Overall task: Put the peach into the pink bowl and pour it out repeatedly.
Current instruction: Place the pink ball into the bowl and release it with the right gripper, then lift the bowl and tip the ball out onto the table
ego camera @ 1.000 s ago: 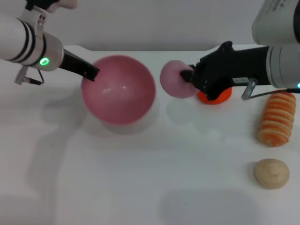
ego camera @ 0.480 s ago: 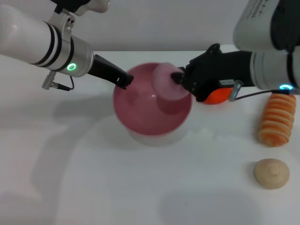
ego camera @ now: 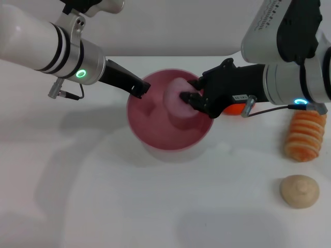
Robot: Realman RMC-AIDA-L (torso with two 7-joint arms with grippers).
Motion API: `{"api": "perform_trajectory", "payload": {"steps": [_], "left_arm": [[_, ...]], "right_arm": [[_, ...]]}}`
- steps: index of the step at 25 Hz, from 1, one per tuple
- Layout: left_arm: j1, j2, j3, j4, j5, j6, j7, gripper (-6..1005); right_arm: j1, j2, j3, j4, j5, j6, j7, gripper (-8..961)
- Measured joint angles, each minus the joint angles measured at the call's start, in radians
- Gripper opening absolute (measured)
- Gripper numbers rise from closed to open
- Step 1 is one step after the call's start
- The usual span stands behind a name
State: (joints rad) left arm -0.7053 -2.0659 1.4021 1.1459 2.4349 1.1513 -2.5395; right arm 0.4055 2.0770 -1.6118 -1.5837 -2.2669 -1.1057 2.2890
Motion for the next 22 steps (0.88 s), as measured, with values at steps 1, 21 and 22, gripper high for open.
{"api": "perform_trajectory", "payload": {"steps": [1, 21, 22], "left_arm": [[0.0, 0.0, 0.0, 0.0, 0.0, 0.0, 0.001, 65], [0.074, 0.002, 0.161, 0.112, 0.184, -0.13, -0.01, 66], [0.103, 0.001, 0.237, 0.16, 0.252, -0.185, -0.031, 66]], "right_arm": [[-0.001, 0.0, -0.001, -0.002, 0.0, 0.0, 0.0, 133], [-0.253, 0.005, 0.042, 0.005, 0.477, 0.416, -0.403, 578], [-0.265, 0.005, 0.052, 0.027, 0.567, 0.442, -0.47, 578]]}}
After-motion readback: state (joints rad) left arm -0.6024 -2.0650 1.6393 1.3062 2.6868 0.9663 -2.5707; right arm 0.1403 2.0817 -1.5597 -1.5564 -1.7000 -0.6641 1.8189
